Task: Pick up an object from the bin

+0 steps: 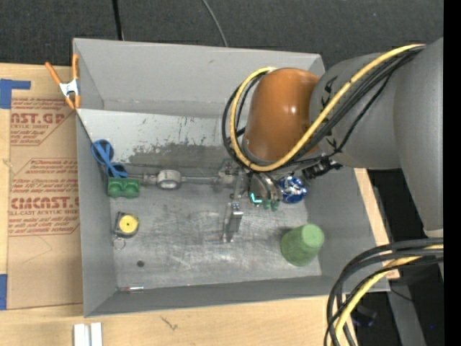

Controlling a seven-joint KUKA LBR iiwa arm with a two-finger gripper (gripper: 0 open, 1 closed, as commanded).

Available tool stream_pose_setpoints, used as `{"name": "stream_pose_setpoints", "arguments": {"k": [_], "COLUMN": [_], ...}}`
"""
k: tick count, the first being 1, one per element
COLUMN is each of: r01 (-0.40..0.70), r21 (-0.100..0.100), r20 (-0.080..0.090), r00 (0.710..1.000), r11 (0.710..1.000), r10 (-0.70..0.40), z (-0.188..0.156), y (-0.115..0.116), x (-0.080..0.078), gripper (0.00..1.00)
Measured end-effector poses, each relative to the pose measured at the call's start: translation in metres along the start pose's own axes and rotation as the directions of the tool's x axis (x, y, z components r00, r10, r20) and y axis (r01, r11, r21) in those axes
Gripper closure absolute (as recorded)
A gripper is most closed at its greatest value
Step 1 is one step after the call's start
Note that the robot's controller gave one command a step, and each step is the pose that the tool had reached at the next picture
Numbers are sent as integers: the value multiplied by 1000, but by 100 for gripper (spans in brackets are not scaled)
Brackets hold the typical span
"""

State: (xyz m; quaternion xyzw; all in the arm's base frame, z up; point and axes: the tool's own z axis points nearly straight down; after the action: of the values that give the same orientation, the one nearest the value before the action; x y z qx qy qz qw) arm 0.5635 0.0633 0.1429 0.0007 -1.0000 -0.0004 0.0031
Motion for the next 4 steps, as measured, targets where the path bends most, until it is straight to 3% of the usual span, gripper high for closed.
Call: {"name": "stream_pose_setpoints", "arguments": {"k": [1,2,3,4], "r01": [186,207,-16,-58], "r21": [2,2,2,-17], "r20": [20,11,6,-9], "r00": [982,978,1000,998], "r11": [983,978,1000,998], "r10": [-186,-207,16,58], "z": [71,72,38,70], "y": [-65,-79,-149,-193], "x": [69,21,63,44], "gripper": [0,0,0,0]}}
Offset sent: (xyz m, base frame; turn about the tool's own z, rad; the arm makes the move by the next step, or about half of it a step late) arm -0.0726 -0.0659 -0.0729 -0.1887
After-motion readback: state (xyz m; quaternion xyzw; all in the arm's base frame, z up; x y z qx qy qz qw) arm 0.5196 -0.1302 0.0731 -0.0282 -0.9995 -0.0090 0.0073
